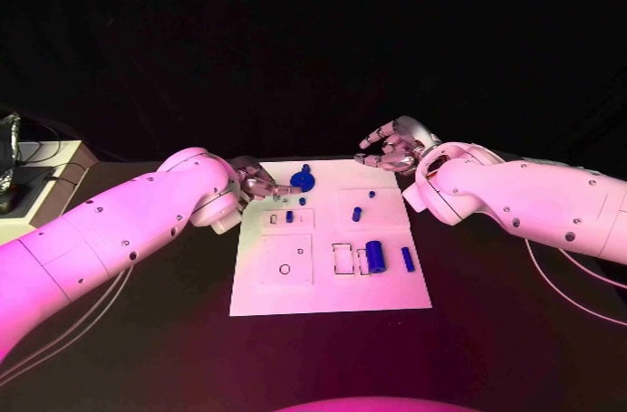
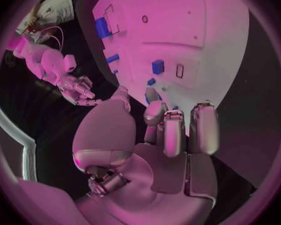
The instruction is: Assemble the parts on the task board
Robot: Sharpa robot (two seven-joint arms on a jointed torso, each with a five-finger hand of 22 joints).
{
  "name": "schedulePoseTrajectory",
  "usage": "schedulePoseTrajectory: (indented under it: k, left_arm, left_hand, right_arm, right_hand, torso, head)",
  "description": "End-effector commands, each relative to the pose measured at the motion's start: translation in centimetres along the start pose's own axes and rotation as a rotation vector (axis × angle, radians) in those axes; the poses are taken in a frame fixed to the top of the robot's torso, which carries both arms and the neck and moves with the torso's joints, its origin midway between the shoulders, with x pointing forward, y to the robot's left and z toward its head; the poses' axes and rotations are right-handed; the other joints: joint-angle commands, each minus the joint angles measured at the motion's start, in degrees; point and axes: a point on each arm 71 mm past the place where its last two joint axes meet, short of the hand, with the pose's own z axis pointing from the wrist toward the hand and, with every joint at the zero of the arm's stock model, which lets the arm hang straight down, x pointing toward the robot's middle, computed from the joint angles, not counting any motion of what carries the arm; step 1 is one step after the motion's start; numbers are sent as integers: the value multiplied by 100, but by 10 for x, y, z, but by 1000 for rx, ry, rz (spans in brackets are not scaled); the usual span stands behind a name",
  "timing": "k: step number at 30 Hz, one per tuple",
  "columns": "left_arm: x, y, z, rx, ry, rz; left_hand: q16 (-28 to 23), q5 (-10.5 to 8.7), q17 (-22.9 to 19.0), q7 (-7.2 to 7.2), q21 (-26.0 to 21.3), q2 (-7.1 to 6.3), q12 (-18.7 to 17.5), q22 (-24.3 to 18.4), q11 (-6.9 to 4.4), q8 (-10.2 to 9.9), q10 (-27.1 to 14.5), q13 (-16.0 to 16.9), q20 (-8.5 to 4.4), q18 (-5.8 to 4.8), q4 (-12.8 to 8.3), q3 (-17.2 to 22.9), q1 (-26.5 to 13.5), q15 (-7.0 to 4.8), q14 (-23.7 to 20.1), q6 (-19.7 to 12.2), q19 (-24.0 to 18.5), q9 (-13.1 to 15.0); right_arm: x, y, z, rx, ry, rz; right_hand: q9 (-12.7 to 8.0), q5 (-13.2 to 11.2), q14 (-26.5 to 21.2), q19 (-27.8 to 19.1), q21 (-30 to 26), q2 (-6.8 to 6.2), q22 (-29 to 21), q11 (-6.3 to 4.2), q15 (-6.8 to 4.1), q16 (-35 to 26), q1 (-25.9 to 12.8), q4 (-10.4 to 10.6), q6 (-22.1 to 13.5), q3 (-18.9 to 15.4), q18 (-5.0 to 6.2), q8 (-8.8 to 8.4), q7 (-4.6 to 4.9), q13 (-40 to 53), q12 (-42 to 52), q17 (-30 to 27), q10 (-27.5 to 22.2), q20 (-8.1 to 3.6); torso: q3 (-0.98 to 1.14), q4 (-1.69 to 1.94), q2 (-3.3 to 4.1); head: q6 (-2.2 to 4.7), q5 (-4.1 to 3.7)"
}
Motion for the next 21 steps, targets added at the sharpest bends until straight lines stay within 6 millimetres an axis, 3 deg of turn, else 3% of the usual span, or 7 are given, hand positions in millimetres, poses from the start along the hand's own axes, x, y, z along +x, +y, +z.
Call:
schedulePoseTrajectory:
  k: [1, 4, 8, 14, 15, 19, 21]
  left_arm:
    - [-12, 3, -3, -3, -11, -43]
    - [-27, 7, -5, -10, -27, -53]
    - [-49, 11, -6, -20, -52, -62]
    - [-72, 14, 0, -35, -93, -69]
    - [-75, 15, 1, -37, -102, -68]
    - [-84, 15, 5, -46, -136, -63]
    - [-85, 15, 8, -50, -138, -59]
  left_hand:
    - [-29, -16, 1116, 41, -53, 76, -75, -15, 34, -115, -110, -99, 13, -37, -2, -33, 107, 59, 489, -141, -57, -33]
    - [-19, -9, 1134, 207, -90, 190, -117, -69, 179, -514, -228, -185, 104, -25, -7, 15, 463, 185, 493, -403, -101, -311]
    - [-46, -6, 1078, 272, -151, 186, -241, -181, 241, -716, -382, -362, 164, 3, -8, 234, 670, 243, 474, -399, -186, -528]
    - [-94, -7, 978, 387, -258, 24, -549, -363, 347, -999, -726, -780, 250, 45, -7, 650, 742, 338, 432, -459, -331, -841]
    - [-104, -9, 958, 436, -275, -14, -697, -388, 390, -1090, -888, -984, 275, 50, -8, 713, 733, 372, 423, -547, -352, -927]
    - [-74, -3, 1008, 556, -246, -100, -822, -323, 498, -1284, -1114, -1188, 357, 36, -14, 982, 767, 465, 439, -726, -307, -1170]
    - [-59, -1, 1032, 650, -222, -158, -859, -278, 575, -1439, -1208, -1307, 407, 26, -8, 1135, 762, 533, 448, -986, -275, -1325]
  right_arm:
    - [-1, 0, 0, -11, 0, -3]
    - [-1, -1, 0, -9, -1, -3]
    - [-2, -1, -1, -8, 0, -4]
    - [-2, 0, -2, -9, 2, -3]
    - [-2, 0, -2, -9, 2, -2]
    - [-1, 1, -2, -11, 3, -2]
    - [-1, 1, -2, -12, 3, -1]
  right_hand:
    - [7, -7, 557, 262, -25, -11, 904, -34, -13, -28, -37, 3, -5, 0, 58, 38, -20, 1110, -12, 1360, 174, -22]
    - [7, -7, 557, 262, -25, -11, 904, -34, -13, -28, -37, 3, -5, 0, 58, 38, -20, 1110, -12, 1360, 174, -22]
    - [7, -13, 558, 268, -14, -11, 913, -33, -13, -27, -46, 6, -9, -2, 55, 38, -20, 1115, -8, 1363, 179, -22]
    - [7, -12, 558, 266, -19, -10, 909, -33, -13, -27, -51, 8, -11, -2, 56, 38, -19, 1114, -8, 1363, 179, -22]
    - [7, -12, 558, 266, -19, -10, 909, -33, -13, -27, -51, 8, -11, -2, 56, 38, -19, 1114, -8, 1363, 179, -22]
    - [7, -12, 558, 266, -19, -10, 909, -33, -13, -27, -51, 8, -11, -2, 56, 38, -19, 1114, -8, 1363, 179, -22]
    - [7, -12, 558, 266, -19, -10, 909, -33, -13, -27, -51, 8, -11, -2, 56, 38, -19, 1114, -8, 1363, 179, -22]
  torso:
    - [13, 10, -6]
    - [5, 12, 2]
    - [-6, 7, 35]
    - [-20, -11, 102]
    - [-22, -14, 116]
    - [-27, -19, 164]
    - [-30, -18, 176]
  head:
    - [-1, -6]
    - [11, 2]
    - [33, 13]
    - [84, 35]
    - [98, 43]
    - [159, 62]
    - [169, 59]
